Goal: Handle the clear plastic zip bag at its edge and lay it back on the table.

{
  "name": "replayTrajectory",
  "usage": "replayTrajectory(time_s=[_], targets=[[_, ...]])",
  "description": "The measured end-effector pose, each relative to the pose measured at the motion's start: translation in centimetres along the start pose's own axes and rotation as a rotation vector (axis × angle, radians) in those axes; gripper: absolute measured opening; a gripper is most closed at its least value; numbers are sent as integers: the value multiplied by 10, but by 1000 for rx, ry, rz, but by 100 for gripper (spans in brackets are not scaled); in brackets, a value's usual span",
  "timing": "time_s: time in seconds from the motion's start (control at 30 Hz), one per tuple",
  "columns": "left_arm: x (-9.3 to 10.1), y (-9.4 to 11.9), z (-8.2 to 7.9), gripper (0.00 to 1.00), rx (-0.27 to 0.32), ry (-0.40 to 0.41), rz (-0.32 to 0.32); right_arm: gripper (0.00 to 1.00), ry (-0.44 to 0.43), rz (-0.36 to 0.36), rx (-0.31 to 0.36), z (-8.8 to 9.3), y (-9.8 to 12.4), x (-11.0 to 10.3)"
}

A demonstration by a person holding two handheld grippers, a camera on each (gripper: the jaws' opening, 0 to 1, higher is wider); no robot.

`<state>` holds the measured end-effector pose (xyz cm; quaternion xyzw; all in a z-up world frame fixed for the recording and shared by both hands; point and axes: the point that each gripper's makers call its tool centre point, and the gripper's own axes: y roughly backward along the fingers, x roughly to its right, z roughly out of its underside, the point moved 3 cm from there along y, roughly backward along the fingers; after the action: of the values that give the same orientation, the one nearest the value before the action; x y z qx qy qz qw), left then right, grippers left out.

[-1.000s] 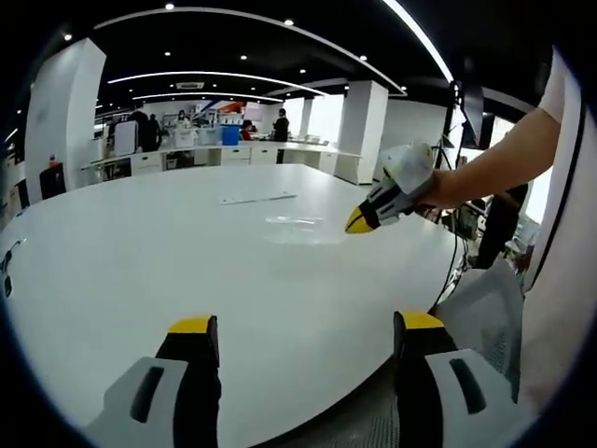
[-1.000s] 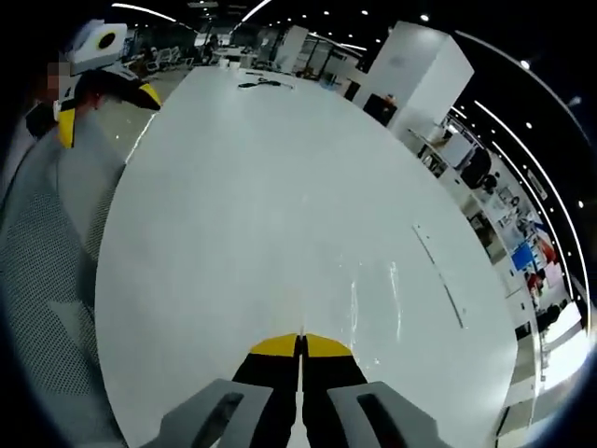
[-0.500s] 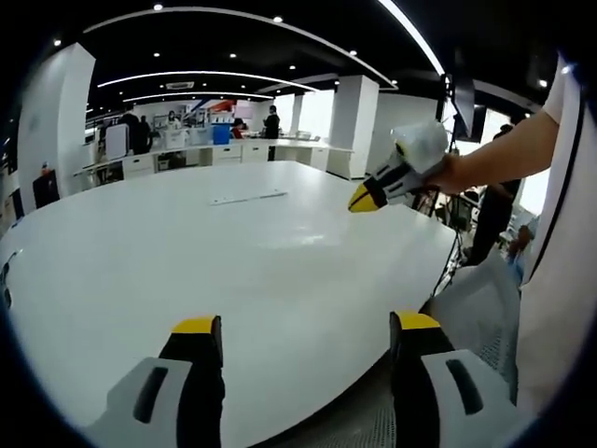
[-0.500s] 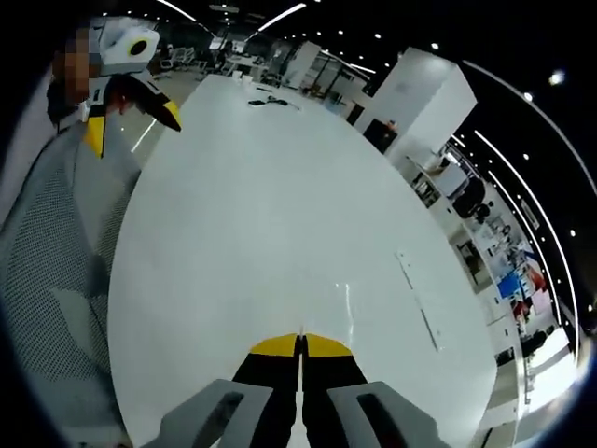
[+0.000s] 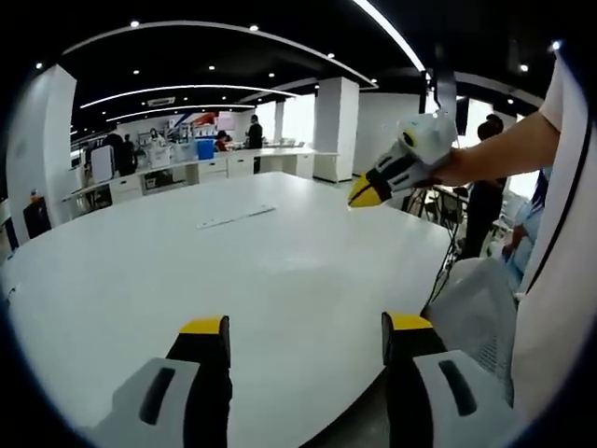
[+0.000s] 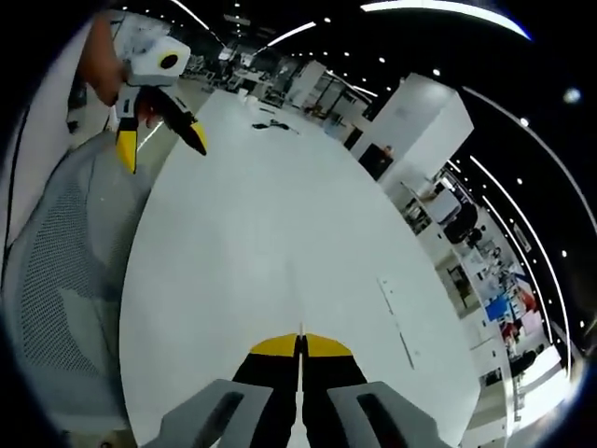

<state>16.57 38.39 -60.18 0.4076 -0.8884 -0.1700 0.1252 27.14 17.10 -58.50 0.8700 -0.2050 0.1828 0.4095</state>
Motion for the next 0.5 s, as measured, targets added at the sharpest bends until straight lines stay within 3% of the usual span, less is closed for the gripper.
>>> replayTrajectory(time_s=[0.5], targets=[[-5, 3, -21, 49, 11, -85, 8, 0, 37, -22, 111, -27, 35, 8]])
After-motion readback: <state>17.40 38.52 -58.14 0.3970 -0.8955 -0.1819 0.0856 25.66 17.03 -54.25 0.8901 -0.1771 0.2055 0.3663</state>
